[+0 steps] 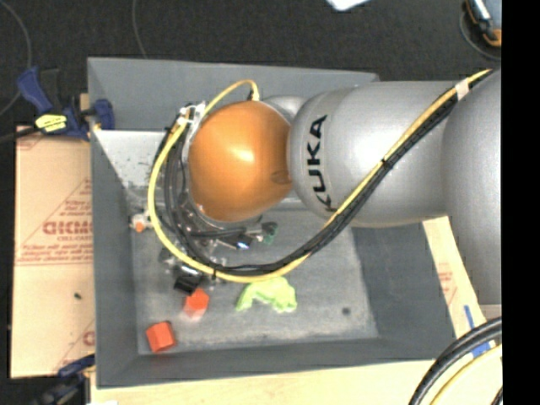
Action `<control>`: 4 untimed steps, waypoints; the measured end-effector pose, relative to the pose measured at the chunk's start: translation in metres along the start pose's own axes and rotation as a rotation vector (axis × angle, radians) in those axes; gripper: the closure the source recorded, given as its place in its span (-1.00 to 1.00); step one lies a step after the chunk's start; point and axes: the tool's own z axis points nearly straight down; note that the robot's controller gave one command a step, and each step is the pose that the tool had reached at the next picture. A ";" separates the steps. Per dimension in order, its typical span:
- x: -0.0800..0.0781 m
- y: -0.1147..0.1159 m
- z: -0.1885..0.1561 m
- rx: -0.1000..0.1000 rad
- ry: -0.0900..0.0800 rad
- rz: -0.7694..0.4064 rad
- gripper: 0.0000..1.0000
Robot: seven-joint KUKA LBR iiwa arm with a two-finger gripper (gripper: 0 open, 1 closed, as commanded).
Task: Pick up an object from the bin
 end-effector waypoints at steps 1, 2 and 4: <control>-0.017 -0.018 0.052 -0.003 0.001 -0.027 1.00; -0.018 -0.029 0.064 0.004 -0.008 0.101 1.00; -0.009 -0.038 0.089 -0.004 0.000 -0.099 1.00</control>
Offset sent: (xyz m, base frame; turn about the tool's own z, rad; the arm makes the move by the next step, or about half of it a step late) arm 0.0365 -0.0025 -0.0741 -0.0889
